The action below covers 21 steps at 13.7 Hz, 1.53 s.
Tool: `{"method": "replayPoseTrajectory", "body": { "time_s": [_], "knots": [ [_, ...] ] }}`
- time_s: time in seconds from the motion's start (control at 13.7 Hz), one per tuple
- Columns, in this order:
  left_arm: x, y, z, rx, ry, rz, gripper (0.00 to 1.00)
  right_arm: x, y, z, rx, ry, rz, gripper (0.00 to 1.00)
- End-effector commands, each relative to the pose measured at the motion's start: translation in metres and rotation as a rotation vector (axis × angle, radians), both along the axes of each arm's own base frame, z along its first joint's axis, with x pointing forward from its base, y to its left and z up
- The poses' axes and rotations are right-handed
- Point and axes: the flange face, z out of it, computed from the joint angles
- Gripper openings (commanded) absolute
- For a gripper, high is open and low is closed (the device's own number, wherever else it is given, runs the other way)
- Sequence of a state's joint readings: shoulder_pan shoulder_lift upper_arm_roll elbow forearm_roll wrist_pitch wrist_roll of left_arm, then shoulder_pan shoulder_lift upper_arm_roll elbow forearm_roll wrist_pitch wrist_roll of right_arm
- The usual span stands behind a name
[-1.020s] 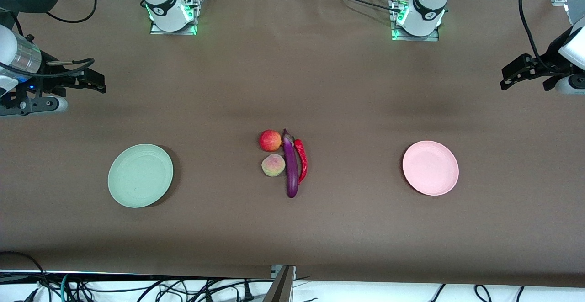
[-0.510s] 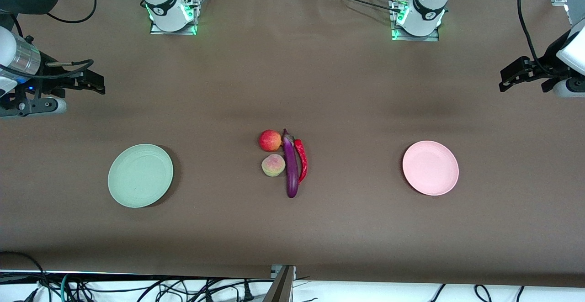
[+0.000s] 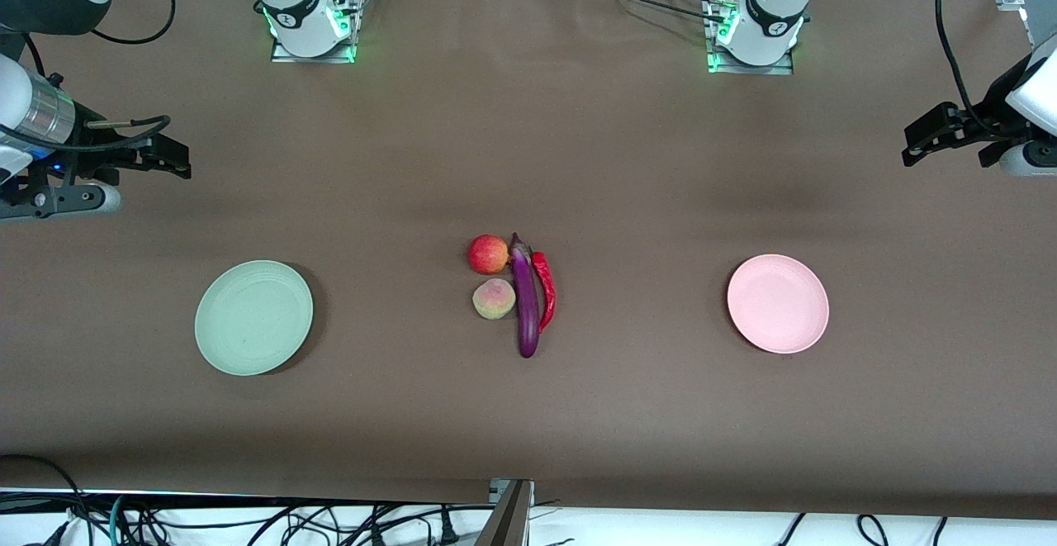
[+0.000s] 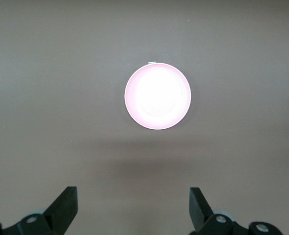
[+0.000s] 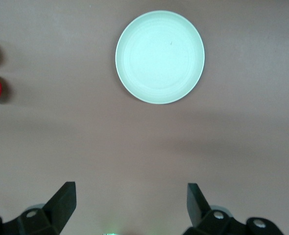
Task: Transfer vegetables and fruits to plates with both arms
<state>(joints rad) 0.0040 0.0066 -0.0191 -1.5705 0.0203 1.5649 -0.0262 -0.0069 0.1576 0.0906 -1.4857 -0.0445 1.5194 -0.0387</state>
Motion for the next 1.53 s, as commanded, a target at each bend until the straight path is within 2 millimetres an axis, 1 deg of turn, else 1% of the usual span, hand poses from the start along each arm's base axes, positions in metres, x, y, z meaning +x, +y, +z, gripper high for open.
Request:
{"method": "replayPoseTrajectory", "body": {
  "time_s": [0.0,1.46],
  "knots": [
    [0.0028,0.003,0.0061,0.011,-0.001,-0.008,1.0,0.0017,0.0006,-0.0008,0.019,-0.01,0.009,1.0],
    [0.0028,0.003,0.0054,0.011,0.0,-0.006,1.0,0.0037,0.0023,-0.0034,0.035,-0.014,0.006,1.0]
  ]
}}
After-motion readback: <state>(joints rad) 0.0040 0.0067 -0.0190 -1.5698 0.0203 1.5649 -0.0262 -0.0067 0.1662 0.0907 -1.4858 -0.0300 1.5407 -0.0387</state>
